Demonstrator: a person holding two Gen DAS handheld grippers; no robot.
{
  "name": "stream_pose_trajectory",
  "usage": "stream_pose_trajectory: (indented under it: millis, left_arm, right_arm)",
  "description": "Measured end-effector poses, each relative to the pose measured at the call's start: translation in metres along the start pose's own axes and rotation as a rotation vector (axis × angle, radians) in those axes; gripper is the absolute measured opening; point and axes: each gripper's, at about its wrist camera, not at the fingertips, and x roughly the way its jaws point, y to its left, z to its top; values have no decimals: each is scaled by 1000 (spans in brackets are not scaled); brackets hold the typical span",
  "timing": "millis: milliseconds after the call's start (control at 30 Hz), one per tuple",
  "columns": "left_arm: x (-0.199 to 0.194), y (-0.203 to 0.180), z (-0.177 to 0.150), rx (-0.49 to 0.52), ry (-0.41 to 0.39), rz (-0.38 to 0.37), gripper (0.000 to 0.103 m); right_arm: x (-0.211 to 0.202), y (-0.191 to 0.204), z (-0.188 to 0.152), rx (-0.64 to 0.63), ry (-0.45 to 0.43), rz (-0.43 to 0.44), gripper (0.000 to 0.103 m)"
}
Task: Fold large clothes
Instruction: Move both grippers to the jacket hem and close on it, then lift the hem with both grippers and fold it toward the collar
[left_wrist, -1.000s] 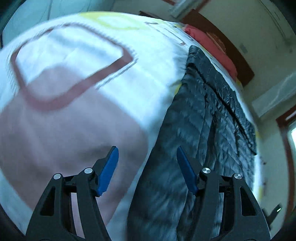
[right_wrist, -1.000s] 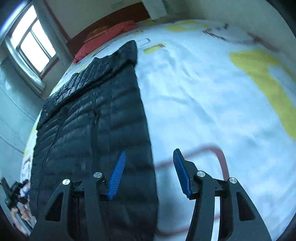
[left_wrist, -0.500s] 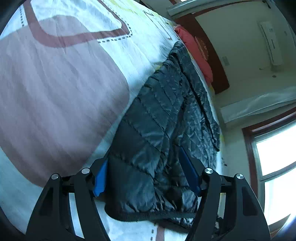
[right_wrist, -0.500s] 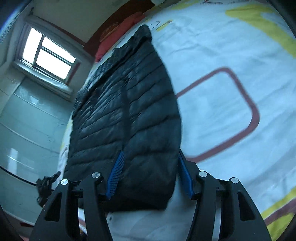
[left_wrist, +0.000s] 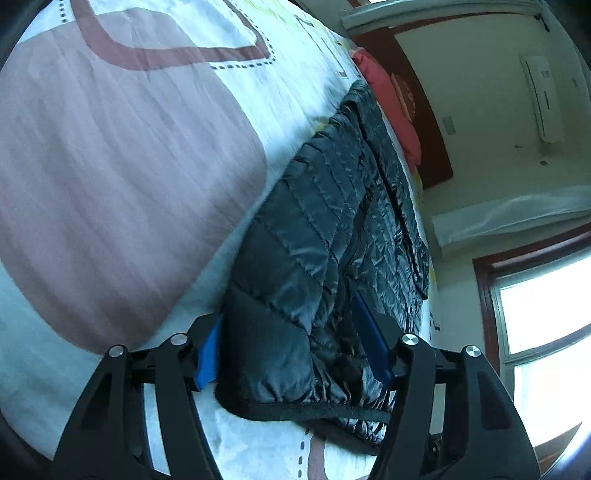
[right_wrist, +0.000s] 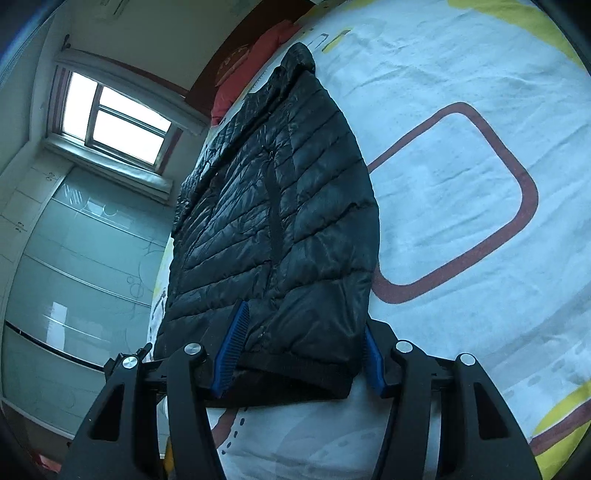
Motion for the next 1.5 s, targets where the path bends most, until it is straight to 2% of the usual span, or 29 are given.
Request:
stream_pose_trajectory:
  millis: [67, 100, 133, 167, 200, 233, 267, 400, 667, 1033, 1167, 1300, 1500]
  left_arm:
    - [8, -5, 2, 7, 12, -18, 56]
    - [14, -8, 3, 5, 24, -22, 52]
    - [17, -10, 2, 8, 27, -19, 46]
    - [19, -12, 0, 21, 31, -12, 45]
    - [19, -14, -2, 34, 31, -5, 38]
    - [18, -14, -2, 40, 30, -2, 27]
    - [16, -14, -2, 40, 27, -5, 21]
    - [1, -19, 6, 31, -16, -84, 14]
    - [-32, -73, 16, 114, -86, -224, 9]
    - [-112, -146, 15, 230, -234, -390, 8]
    - [-136, -169, 23, 277, -284, -427, 8]
    - [-126, -188, 39, 322, -299, -402, 8]
    - [-58, -195, 93, 272, -258, -338, 8]
  right_arm:
    - [6, 1, 4, 4, -5, 20, 54]
    - [10, 2, 6, -1, -8, 18, 49]
    - [14, 2, 8, -1, -3, 11, 38]
    - [17, 1, 9, 7, 5, 21, 32]
    - [18, -1, 8, 17, 9, 32, 23]
    - [18, -3, 8, 35, 7, 47, 20]
    - [17, -5, 9, 46, 5, 57, 17]
    - [9, -3, 13, 68, -17, 130, 15]
    - [-26, 38, 32, -10, -124, 254, 14]
    - [-110, 109, 52, -178, -291, 400, 14]
    - [-125, 133, 64, -243, -329, 426, 14]
    - [-112, 144, 92, -262, -333, 425, 14]
    - [-50, 143, 153, -212, -299, 402, 14]
